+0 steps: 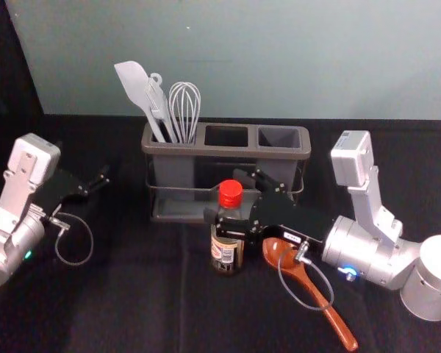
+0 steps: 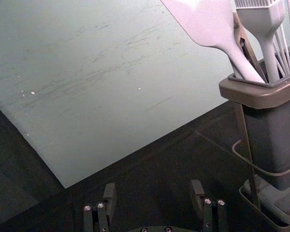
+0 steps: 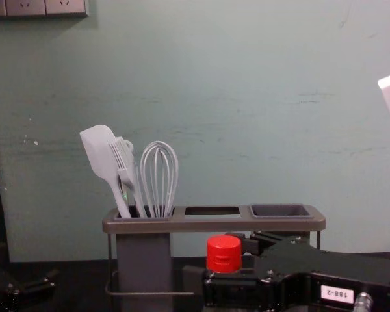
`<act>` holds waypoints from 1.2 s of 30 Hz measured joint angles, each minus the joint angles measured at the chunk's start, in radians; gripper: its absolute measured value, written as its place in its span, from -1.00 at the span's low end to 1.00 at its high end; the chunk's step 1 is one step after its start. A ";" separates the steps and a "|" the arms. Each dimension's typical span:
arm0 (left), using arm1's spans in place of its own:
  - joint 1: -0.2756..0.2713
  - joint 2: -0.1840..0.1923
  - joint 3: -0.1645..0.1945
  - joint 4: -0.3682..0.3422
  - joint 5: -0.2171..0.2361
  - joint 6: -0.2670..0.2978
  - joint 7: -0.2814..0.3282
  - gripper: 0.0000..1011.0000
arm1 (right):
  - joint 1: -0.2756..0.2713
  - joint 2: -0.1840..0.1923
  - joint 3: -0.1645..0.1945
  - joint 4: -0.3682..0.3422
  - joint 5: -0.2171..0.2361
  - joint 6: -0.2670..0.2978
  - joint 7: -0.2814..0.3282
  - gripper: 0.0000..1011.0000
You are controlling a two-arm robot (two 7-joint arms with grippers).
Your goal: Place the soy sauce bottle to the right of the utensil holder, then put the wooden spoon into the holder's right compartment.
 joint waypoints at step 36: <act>0.000 0.000 0.000 0.000 0.000 0.000 0.000 0.99 | 0.006 -0.012 -0.002 0.003 -0.028 -0.019 -0.007 0.66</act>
